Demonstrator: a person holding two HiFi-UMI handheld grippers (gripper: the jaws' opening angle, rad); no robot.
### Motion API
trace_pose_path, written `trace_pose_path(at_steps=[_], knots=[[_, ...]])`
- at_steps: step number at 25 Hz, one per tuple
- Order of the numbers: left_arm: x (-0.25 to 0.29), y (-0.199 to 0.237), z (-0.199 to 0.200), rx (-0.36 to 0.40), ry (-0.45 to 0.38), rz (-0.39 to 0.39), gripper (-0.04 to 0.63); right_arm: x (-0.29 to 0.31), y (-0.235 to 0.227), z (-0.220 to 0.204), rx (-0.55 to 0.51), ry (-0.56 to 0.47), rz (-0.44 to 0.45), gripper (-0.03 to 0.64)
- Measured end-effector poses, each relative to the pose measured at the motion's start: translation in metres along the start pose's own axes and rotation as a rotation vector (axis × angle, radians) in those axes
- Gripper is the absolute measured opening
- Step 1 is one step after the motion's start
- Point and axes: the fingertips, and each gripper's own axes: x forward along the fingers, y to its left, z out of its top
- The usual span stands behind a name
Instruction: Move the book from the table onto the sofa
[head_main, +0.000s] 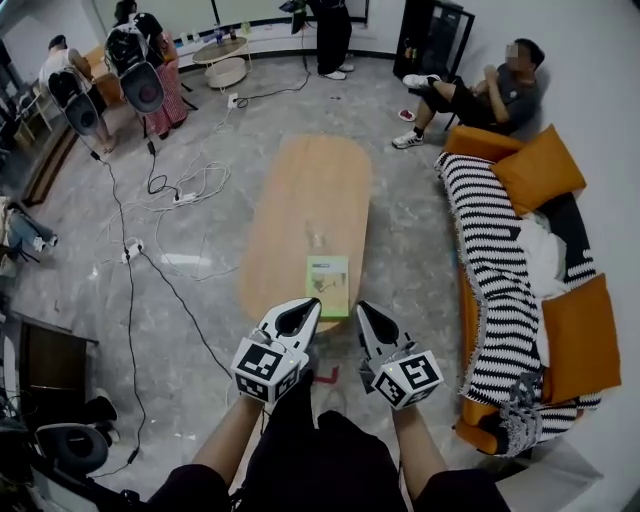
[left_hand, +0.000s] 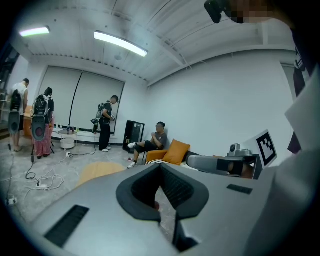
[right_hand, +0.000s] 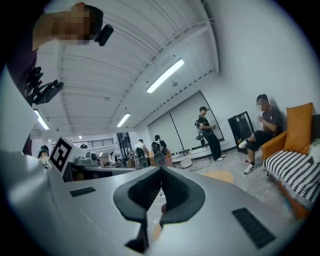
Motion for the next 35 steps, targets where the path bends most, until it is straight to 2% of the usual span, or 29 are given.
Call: trace_pose_path(at_steps=[20,26,35], knots=[[0.103,0.144,0.012,0.005,0.075,-0.189,0.014,0.143,-0.068,-0.01,0.073,0.011,-0.203,0.023],[0.126,0.16,0.0,0.001,0.113,-0.216,0.014,0.152,-0.088,-0.021,0.136,0.025,-0.262,0.023],[0.162,0.169,-0.02,0.006,0.166,-0.212,0.014,0.159,-0.122,-0.039,0.189,0.021,-0.263,0.023]])
